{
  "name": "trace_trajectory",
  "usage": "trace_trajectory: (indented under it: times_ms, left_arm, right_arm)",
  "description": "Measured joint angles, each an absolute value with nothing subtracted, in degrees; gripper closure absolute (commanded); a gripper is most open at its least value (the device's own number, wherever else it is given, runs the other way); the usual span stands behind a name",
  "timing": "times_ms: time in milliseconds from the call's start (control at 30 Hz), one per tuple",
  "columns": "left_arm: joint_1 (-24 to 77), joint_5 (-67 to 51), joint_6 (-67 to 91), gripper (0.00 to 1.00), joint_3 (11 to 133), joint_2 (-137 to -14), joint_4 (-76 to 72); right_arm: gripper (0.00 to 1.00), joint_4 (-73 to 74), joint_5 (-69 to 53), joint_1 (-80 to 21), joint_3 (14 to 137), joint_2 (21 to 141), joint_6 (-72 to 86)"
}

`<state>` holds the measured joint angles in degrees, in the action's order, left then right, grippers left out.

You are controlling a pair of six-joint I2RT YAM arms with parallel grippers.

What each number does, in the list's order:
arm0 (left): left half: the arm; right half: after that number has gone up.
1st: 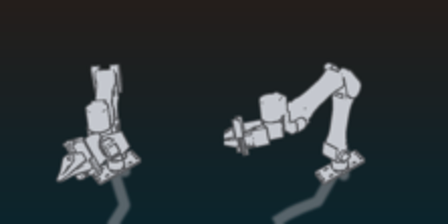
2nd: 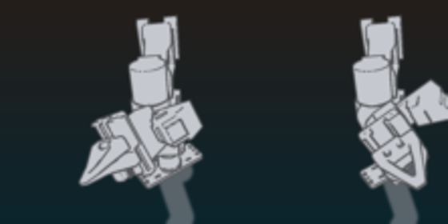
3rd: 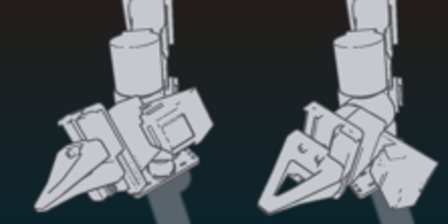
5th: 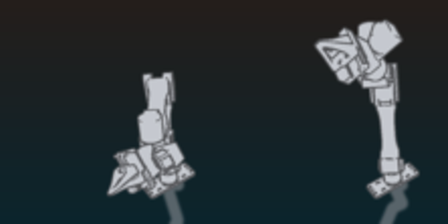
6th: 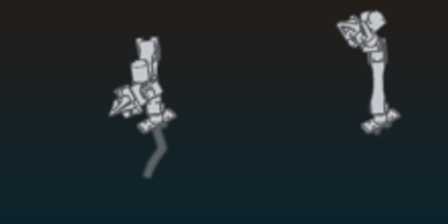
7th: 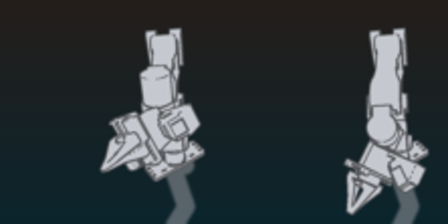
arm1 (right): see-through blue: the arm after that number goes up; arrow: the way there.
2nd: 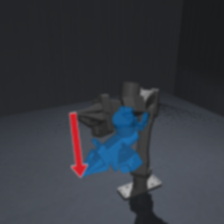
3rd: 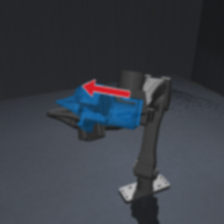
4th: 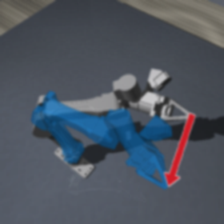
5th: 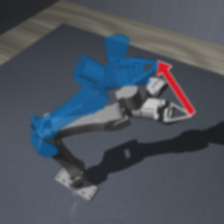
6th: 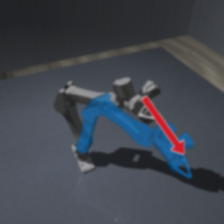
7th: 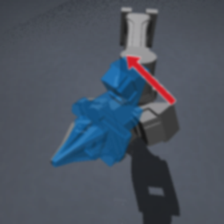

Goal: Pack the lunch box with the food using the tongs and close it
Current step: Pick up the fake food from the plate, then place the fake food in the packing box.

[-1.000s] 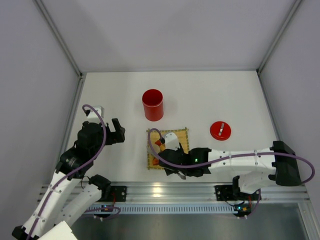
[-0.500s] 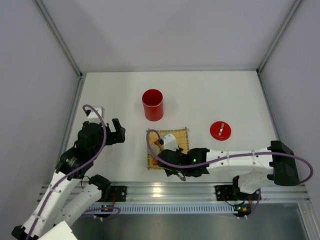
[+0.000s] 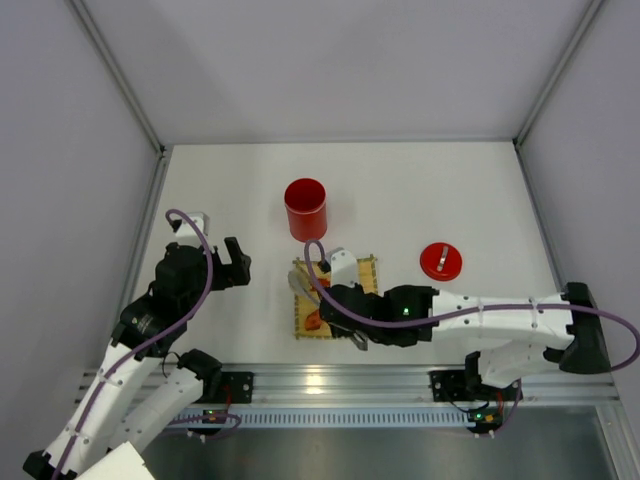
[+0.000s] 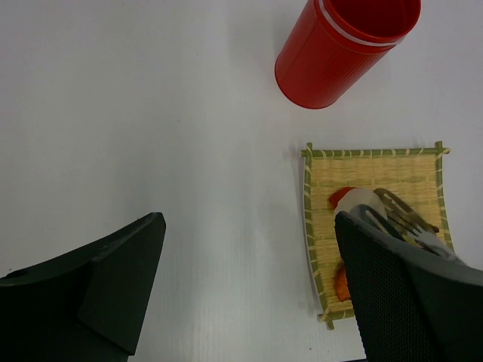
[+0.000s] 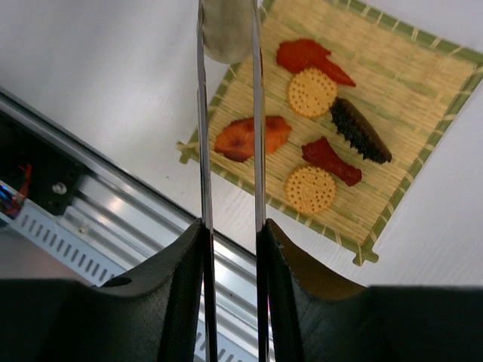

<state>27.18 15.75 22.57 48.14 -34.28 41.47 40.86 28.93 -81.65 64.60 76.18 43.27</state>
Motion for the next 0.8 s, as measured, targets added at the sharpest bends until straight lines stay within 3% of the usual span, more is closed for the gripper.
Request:
trace_trajectory:
  times_ms: [200, 400, 600, 800]
  left_arm:
    - [27.22, 15.79, 22.57, 0.01, 48.14, -34.3, 41.47]
    - [27.27, 15.9, 22.57, 0.01, 48.14, -34.76, 41.45]
    - [27.33, 15.92, 22.57, 0.01, 48.14, -35.55, 41.47]
    - [27.51, 15.94, 22.57, 0.01, 48.14, -35.66, 41.47]
  right_arm:
    - [0.68, 43.0, 32.42, -80.53, 72.95, 74.56, 40.38]
    - [0.68, 43.51, 32.29, -71.66, 81.19, 74.78, 33.43]
    - [0.68, 43.03, 30.09, -62.63, 92.23, 80.2, 27.18]
    - [0.68, 42.92, 28.03, -57.74, 95.81, 87.09, 23.83]
